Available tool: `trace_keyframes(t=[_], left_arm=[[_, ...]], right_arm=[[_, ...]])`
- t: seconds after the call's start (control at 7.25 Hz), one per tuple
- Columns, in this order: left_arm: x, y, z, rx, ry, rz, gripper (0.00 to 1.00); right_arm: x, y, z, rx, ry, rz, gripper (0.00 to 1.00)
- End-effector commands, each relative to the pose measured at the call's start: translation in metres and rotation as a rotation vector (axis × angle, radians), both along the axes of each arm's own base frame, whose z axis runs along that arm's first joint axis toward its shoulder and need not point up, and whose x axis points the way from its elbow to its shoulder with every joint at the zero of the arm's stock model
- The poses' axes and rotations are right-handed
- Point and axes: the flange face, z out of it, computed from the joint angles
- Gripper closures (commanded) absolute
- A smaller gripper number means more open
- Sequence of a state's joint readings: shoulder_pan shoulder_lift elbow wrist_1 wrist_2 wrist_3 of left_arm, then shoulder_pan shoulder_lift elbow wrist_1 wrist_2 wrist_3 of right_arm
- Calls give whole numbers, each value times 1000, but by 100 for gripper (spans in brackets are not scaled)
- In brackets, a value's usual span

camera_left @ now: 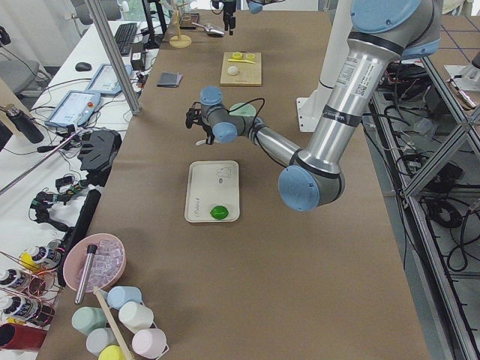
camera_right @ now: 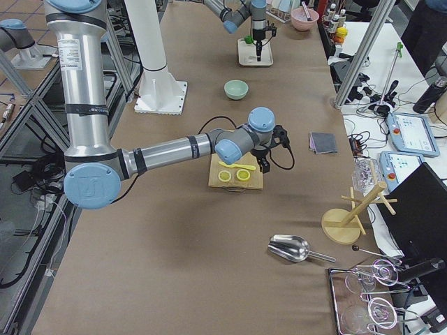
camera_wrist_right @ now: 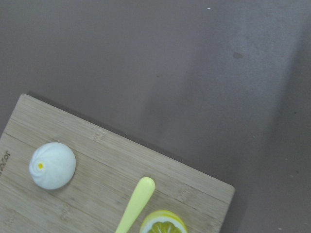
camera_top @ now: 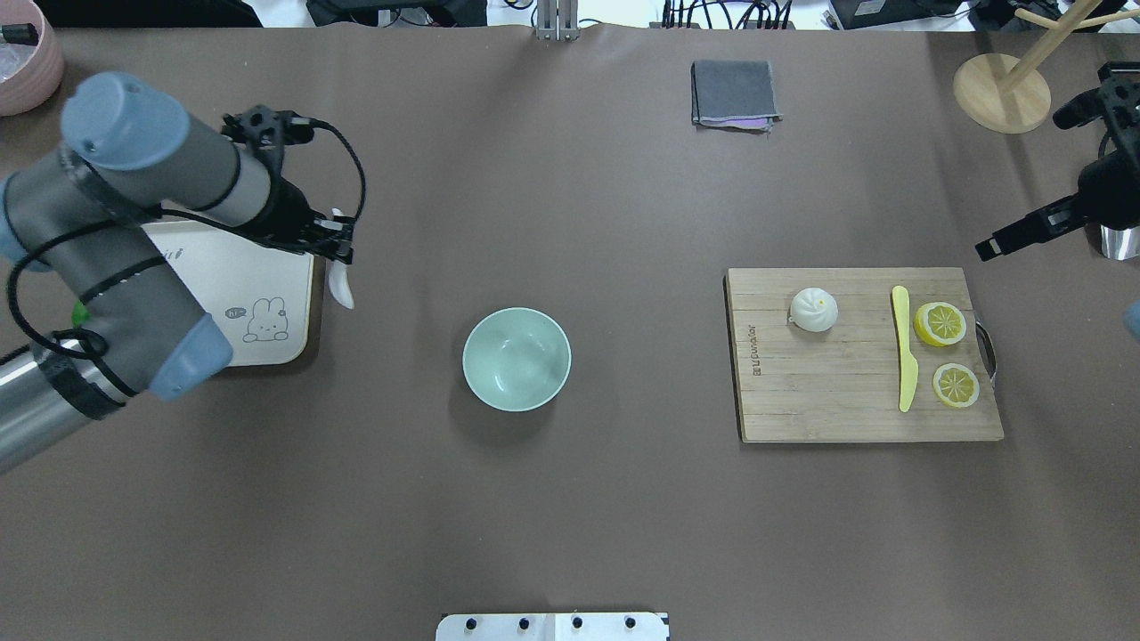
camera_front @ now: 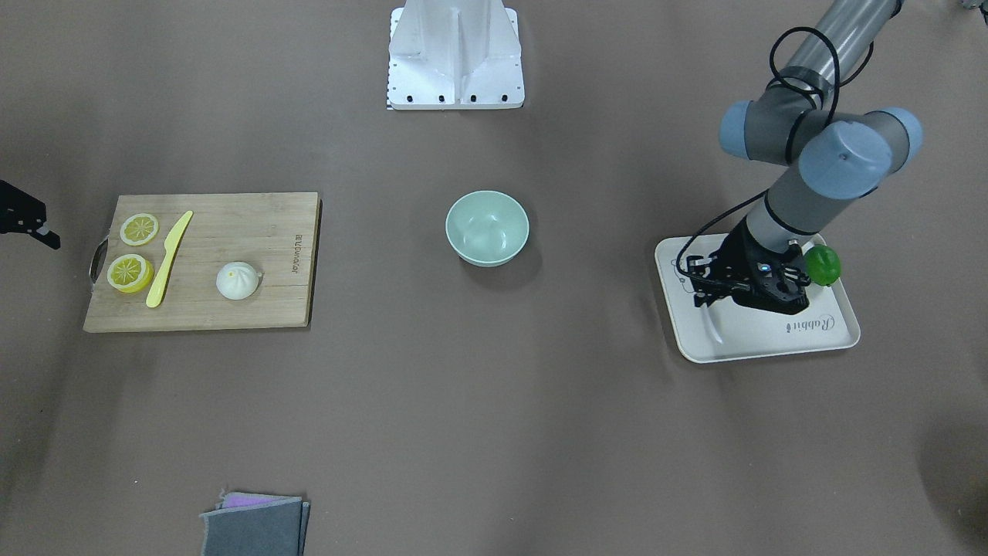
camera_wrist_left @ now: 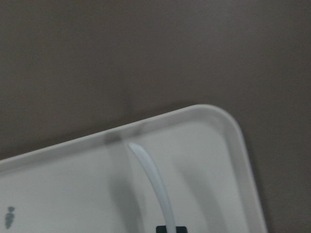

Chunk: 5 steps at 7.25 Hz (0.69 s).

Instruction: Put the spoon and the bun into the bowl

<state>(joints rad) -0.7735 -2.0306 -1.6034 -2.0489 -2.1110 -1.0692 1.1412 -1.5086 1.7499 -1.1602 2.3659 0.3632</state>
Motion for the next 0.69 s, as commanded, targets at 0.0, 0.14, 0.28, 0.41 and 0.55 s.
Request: trace_keyframes(t=[0.0,0.14,0.28,0.41,0.55], left_arm=[[86,55,-75,-33,72,-43,100],[107,72,-95,-30,90,-53,100],[123,88,-97,-22,87,-60,100],[127,92,-102,-16,92,-57,62],[126,93,-107,-9,101,-56,3]], right_arm=[[-60,10,-32,4,9,7,11],[-89,14,-45,-12,12,20,11],[-107,19,-52,-22,13,23,11],[-126,23,-58,-29,22,35,11],[-154,30,-69,-36,31,62,12]])
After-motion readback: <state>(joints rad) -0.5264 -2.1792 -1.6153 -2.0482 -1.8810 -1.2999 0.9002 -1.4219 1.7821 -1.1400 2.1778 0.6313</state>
